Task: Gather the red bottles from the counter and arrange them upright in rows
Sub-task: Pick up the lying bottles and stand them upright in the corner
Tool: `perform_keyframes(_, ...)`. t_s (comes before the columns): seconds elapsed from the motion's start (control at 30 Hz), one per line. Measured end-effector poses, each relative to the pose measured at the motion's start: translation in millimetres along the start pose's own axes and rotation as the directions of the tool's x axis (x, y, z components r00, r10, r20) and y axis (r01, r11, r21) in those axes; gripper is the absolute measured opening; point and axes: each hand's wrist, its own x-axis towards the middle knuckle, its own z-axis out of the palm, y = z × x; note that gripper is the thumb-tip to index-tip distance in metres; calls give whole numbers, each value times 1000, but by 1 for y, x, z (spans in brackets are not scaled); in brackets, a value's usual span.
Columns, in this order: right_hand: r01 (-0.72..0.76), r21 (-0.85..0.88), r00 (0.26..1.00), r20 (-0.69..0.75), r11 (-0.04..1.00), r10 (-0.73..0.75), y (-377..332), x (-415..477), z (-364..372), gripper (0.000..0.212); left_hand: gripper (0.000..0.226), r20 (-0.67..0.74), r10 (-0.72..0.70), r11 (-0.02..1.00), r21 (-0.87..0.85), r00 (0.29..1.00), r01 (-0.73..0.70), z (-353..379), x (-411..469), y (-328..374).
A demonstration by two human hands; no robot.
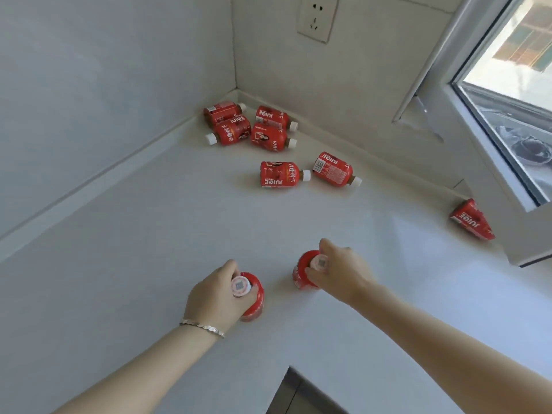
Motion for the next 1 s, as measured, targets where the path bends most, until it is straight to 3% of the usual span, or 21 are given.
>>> perform_keyframes(0.2,277,-128,950,183,952,-252,-124,-57,49,26,46,-182,-207,977,-86,961,194,-92,-92,-91)
perform_keyframes(0.4,540,-123,823,285,833,-491,-266,-150,140,26,42,-419,-440,897,-164,794,410,-175,-234,-206)
perform_keyframes(0.53,606,-49,755,350,794,-554,-352,-222,209,27,41,-501,-577,809,-242,646,535,-216,-348,-281)
perform_keyframes(0.73,721,30,599,474,692,-645,-466,-330,298,27,29,-554,-759,609,-417,342,675,-266,-503,-381)
perform_keyframes(0.9,692,169,535,533,702,-655,-531,-395,352,28,24,-557,-822,454,-521,115,723,-304,-587,-454)
perform_keyframes(1.0,712,222,483,533,666,-695,-569,-423,381,33,27,-561,-827,397,-556,22,731,-311,-614,-486)
